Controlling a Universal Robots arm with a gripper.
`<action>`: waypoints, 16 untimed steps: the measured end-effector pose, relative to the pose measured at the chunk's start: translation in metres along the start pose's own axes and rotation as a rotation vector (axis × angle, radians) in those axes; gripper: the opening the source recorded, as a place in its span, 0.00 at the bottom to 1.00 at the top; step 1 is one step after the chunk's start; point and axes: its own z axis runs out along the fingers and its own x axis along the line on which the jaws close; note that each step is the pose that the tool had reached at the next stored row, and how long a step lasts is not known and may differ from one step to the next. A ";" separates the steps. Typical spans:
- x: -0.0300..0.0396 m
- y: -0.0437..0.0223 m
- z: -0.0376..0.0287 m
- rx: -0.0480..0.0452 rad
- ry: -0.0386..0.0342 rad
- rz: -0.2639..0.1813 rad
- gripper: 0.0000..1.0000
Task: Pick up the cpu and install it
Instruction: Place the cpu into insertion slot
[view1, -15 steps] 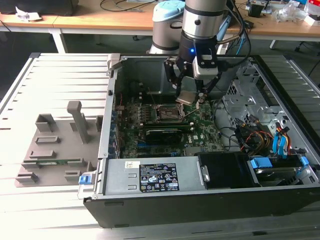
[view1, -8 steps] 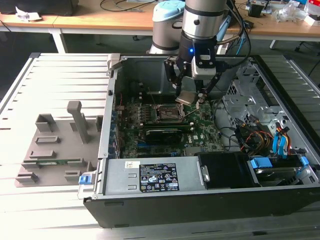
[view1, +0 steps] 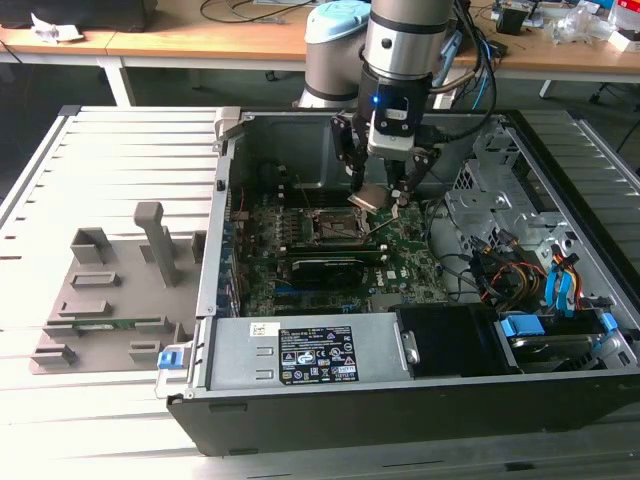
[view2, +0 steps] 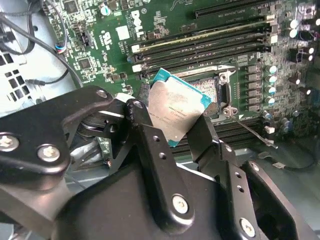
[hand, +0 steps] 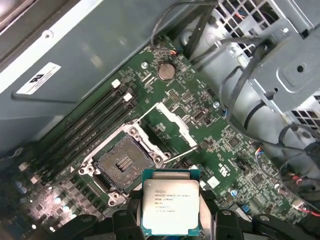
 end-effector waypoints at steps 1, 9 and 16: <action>0.0000 0.0000 0.0002 0.0008 0.0011 0.021 0.55; 0.0000 0.0001 0.0013 0.0064 0.0084 0.164 0.55; 0.0001 0.0001 0.0020 0.0100 0.0155 0.279 0.55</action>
